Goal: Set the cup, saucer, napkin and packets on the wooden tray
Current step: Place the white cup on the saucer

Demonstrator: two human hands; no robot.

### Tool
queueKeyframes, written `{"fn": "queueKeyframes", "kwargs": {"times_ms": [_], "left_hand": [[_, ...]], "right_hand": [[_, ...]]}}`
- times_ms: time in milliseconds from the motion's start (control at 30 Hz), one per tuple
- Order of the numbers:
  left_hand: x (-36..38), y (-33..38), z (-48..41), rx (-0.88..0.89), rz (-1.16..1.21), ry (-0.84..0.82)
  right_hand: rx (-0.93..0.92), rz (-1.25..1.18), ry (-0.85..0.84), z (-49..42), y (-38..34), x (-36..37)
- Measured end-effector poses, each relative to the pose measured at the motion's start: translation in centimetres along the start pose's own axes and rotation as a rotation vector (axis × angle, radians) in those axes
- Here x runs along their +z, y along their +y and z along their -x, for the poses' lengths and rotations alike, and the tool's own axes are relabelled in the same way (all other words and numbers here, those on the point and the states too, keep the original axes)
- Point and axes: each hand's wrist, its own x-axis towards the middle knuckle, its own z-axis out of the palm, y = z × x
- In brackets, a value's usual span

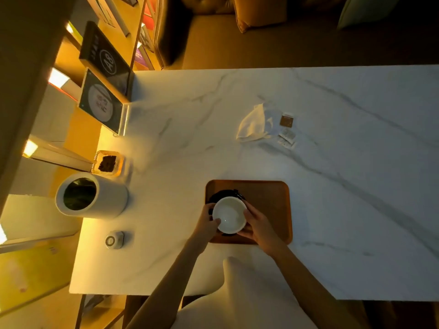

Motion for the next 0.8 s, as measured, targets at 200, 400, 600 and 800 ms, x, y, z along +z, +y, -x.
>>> {"fn": "queueKeyframes", "kwargs": {"times_ms": [200,400,600,800], "left_hand": [[-0.8,-1.8,0.2,-0.065,0.060,-0.020],[-0.1,-2.0,-1.0,-0.137,0.131,0.023],[0.6,-1.7,-2.7,-0.139,0.074,0.103],[0.7,-1.8,-3.6,-0.162,0.027,0.127]], "right_hand": [[0.067,-0.016,-0.004,-0.2,2.3,0.2],[0.057,0.027,0.092,-1.7,2.4,0.5],[0.060,0.043,0.148,-3.4,2.0,0.9],[0.083,0.070,0.161,-4.2,1.6,0.7]]}}
